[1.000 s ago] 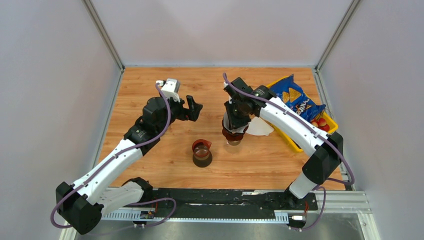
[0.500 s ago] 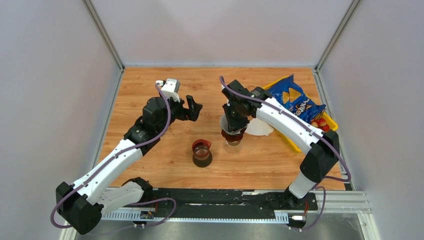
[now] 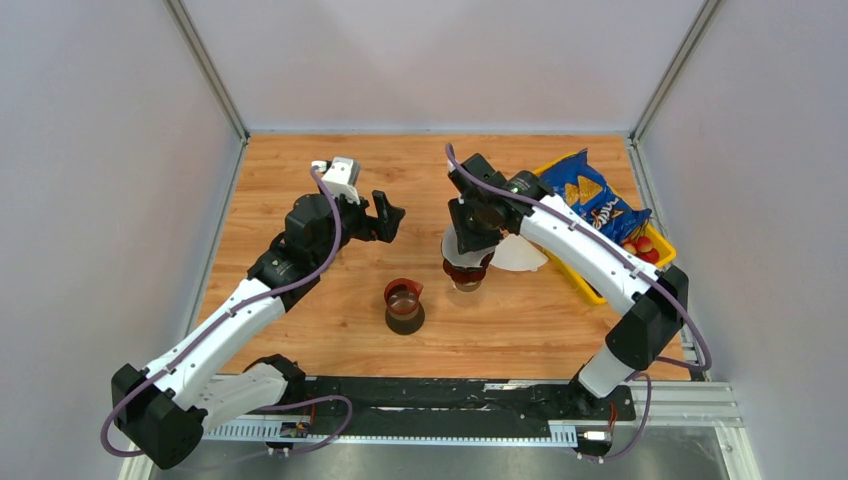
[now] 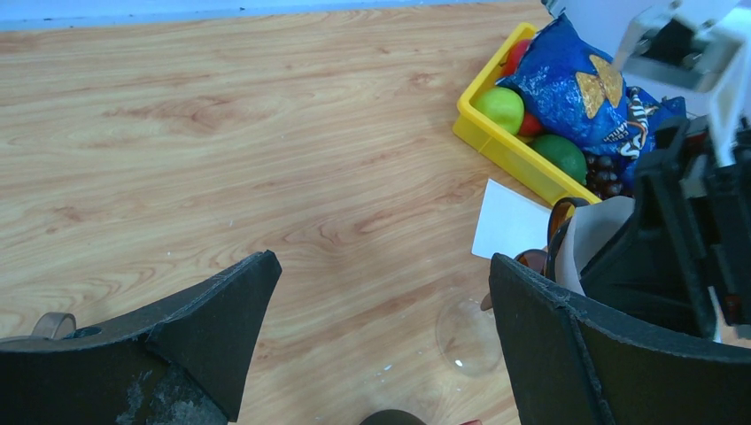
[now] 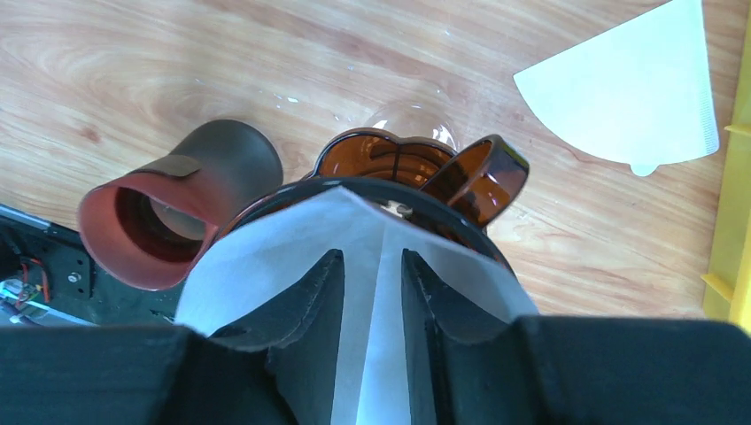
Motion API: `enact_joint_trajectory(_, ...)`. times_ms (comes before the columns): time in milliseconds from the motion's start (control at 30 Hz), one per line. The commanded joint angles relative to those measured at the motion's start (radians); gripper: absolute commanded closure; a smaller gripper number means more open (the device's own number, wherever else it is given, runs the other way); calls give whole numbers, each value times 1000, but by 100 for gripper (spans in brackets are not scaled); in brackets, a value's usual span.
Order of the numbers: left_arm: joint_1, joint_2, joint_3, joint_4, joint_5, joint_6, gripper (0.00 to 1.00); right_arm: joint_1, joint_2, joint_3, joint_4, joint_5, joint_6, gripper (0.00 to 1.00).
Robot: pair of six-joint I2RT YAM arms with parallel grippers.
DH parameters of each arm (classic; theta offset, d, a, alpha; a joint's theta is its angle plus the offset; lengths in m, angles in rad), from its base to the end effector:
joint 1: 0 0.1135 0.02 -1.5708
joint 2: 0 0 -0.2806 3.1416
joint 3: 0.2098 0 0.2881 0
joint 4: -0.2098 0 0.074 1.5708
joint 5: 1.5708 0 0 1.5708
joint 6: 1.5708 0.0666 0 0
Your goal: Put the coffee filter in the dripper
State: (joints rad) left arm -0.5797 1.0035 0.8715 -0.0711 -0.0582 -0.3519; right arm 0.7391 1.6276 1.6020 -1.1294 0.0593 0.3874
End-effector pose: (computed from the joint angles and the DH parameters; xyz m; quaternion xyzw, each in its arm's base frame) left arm 0.2481 -0.1578 0.3442 0.0698 0.7719 -0.2635 0.5744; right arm 0.2805 0.2503 0.3179 -0.1651 0.9640 0.0856 0.1899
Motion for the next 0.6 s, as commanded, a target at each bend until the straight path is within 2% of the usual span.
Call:
enact_joint_trajectory(0, 6, -23, -3, 11, -1, 22, 0, 6, -82, 78, -12, 36, 3, 66)
enact_joint_trajectory(233, 6, -25, -3, 11, 4, 17, 0, 6, -152, 117, 12, 84, -1, 57)
enact_joint_trajectory(333, 6, -26, -2, 9, -1, 16, 0, 6, -207, 92, 68, 153, 4, 48)
enact_joint_trajectory(367, 6, -26, -3, 8, -2, 15, 0, 7, -225, 79, 94, 182, 7, 44)
enact_joint_trajectory(433, 6, -27, -2, 7, -2, 10, 0, 6, -272, 36, 168, 231, 7, 29)
enact_joint_trajectory(533, 6, -26, -3, 6, -2, 7, 0, 1, -356, -84, 304, 321, 41, 2)
enact_joint_trajectory(567, 6, -25, -1, 0, -10, 8, 0, -5, -390, -134, 358, 332, 49, 0)
